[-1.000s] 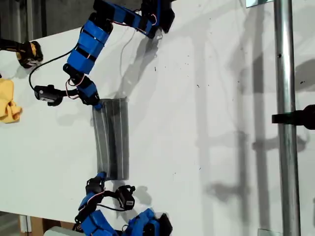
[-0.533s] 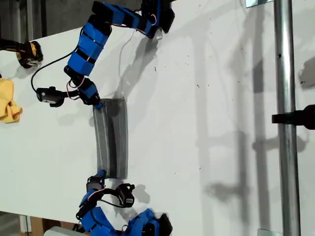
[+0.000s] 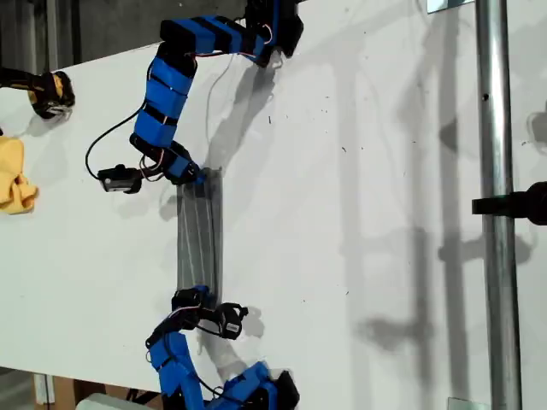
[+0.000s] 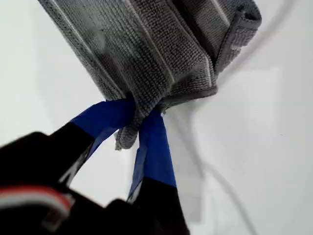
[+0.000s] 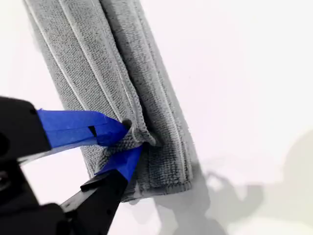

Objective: Grasp corners of a towel and fold twice.

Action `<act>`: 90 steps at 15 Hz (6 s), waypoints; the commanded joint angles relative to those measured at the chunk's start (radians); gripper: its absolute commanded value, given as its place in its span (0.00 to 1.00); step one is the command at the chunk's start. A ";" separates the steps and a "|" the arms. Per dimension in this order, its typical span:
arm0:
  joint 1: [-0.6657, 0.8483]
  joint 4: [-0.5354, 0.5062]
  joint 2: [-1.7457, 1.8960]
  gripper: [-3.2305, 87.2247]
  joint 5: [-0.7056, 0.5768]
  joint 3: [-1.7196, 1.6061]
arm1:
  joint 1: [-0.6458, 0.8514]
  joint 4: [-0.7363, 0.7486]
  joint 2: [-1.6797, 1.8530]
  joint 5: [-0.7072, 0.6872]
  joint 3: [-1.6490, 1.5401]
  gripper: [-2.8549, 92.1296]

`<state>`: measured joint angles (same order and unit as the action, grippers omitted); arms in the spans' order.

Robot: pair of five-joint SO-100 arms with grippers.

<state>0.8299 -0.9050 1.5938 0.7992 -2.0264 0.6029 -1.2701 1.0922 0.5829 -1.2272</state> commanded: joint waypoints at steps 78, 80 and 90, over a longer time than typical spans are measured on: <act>-0.368 -0.245 1.884 0.15 0.229 -0.911 | -0.172 0.207 0.706 0.428 -0.535 0.03; -0.370 -0.245 1.884 0.15 0.229 -0.911 | -0.161 0.259 0.526 0.413 -0.414 0.03; -0.371 -0.242 1.884 0.15 0.229 -0.917 | -0.170 0.362 0.069 0.399 -0.060 0.29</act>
<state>0.4694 -1.1704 3.4699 1.0201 -2.9698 0.4341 -0.9020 1.1413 0.9925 -1.3852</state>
